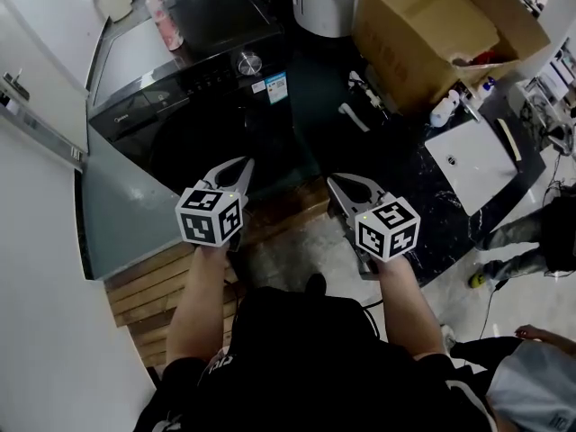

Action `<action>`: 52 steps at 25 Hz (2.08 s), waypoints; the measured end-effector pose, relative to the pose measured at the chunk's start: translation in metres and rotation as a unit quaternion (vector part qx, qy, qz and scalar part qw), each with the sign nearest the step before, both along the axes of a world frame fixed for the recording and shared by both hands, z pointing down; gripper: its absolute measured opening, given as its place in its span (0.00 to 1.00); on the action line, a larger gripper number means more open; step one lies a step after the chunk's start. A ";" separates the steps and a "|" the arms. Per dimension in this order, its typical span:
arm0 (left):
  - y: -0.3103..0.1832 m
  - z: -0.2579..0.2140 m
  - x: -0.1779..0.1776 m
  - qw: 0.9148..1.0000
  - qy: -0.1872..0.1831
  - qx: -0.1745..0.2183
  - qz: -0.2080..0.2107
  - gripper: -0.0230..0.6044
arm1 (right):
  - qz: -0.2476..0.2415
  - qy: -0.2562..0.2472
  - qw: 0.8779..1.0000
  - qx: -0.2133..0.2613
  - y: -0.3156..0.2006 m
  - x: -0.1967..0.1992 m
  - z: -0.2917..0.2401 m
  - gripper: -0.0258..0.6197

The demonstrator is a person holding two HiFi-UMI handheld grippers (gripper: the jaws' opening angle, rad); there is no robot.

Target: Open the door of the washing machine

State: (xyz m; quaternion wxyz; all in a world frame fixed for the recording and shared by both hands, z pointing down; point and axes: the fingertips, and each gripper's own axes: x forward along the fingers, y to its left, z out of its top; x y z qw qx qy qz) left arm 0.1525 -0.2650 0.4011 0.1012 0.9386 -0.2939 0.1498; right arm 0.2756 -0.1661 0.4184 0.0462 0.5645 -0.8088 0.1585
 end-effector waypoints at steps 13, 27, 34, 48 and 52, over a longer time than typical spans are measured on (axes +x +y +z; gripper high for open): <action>-0.041 -0.008 -0.005 1.000 0.004 0.008 -0.015 0.05 | -0.073 0.038 0.996 -0.019 -0.037 -0.030 0.006 0.04; -0.125 0.004 -0.044 0.999 0.040 0.001 -0.021 0.05 | -0.083 0.083 0.992 -0.042 -0.142 -0.078 0.008 0.30; -0.148 0.015 -0.045 0.998 0.055 -0.008 -0.015 0.05 | -0.100 0.119 0.986 -0.058 -0.181 -0.093 0.020 0.34; -0.193 0.004 -0.020 0.997 0.065 0.011 -0.034 0.05 | -0.178 0.184 0.961 -0.103 -0.259 -0.075 0.059 0.33; -0.201 0.007 -0.019 0.997 0.065 0.004 -0.045 0.05 | -0.201 0.220 0.946 -0.125 -0.278 -0.068 0.083 0.33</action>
